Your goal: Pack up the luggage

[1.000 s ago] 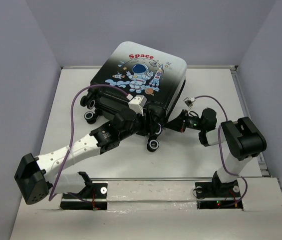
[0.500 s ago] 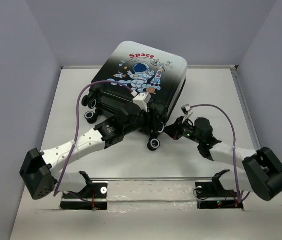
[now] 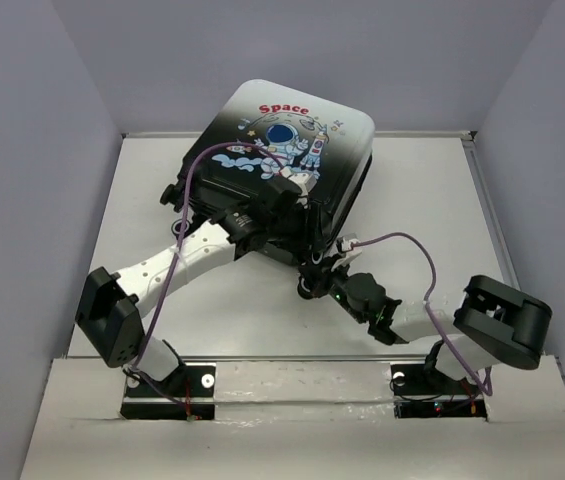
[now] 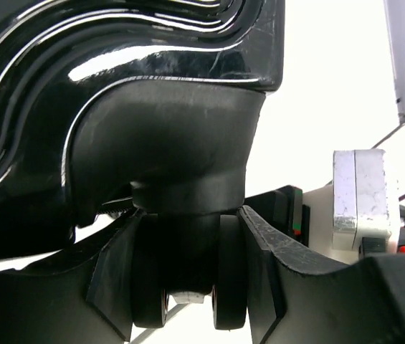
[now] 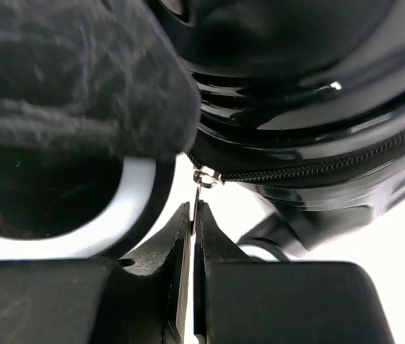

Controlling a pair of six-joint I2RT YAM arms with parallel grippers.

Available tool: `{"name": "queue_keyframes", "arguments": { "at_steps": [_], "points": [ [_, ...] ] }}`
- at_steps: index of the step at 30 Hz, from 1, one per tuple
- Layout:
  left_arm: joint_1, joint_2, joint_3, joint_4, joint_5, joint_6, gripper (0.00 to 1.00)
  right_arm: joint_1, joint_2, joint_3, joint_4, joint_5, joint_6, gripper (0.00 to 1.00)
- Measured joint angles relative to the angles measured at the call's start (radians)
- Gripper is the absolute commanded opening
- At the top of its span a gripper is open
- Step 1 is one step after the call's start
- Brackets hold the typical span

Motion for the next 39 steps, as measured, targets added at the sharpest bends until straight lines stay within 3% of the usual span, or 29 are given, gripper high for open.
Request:
{"name": "queue_keyframes", "arguments": {
  "at_steps": [1, 2, 3, 5, 6, 10, 13, 19, 22, 26, 30, 39],
  "points": [
    [0.002, 0.018, 0.03, -0.031, 0.002, 0.008, 0.32, 0.015, 0.05, -0.008, 0.084, 0.037, 0.024, 0.07],
    [0.003, 0.034, 0.05, -0.042, 0.008, 0.011, 0.57, 0.02, 0.072, -0.014, 0.13, 0.059, 0.042, 0.07],
    [0.003, 0.045, 0.061, -0.043, 0.013, 0.006, 0.7, 0.027, 0.099, -0.026, 0.184, 0.089, 0.057, 0.07],
    [-0.005, 0.059, 0.084, -0.043, 0.015, -0.013, 0.89, 0.034, 0.117, -0.053, 0.254, 0.135, 0.078, 0.07],
    [-0.011, 0.061, 0.089, -0.035, 0.015, -0.009, 0.92, 0.035, 0.113, -0.064, 0.269, 0.145, 0.084, 0.07],
    [-0.031, 0.015, 0.084, -0.01, -0.013, 0.029, 0.94, 0.058, -0.016, -0.103, 0.163, 0.17, 0.105, 0.07],
    [0.006, -0.123, 0.035, 0.032, -0.085, 0.093, 0.95, 0.068, -0.141, -0.114, 0.032, 0.138, 0.112, 0.07],
    [0.324, -0.541, -0.054, -0.013, -0.353, 0.185, 0.99, 0.093, -0.228, -0.113, -0.085, 0.056, 0.113, 0.07],
    [0.382, -0.641, -0.076, -0.071, -0.459, 0.203, 0.99, 0.092, -0.248, -0.111, -0.121, 0.027, 0.112, 0.07],
    [0.477, -0.594, -0.172, -0.095, -0.514, 0.233, 0.99, 0.092, -0.27, -0.11, -0.148, 0.015, 0.11, 0.07],
    [0.588, -0.433, -0.24, -0.116, -0.482, 0.272, 0.99, 0.092, -0.274, -0.107, -0.163, 0.002, 0.104, 0.07],
    [0.612, -0.311, -0.192, -0.11, -0.482, 0.393, 0.99, 0.091, -0.27, -0.102, -0.17, -0.035, 0.084, 0.07]
  ]
}}
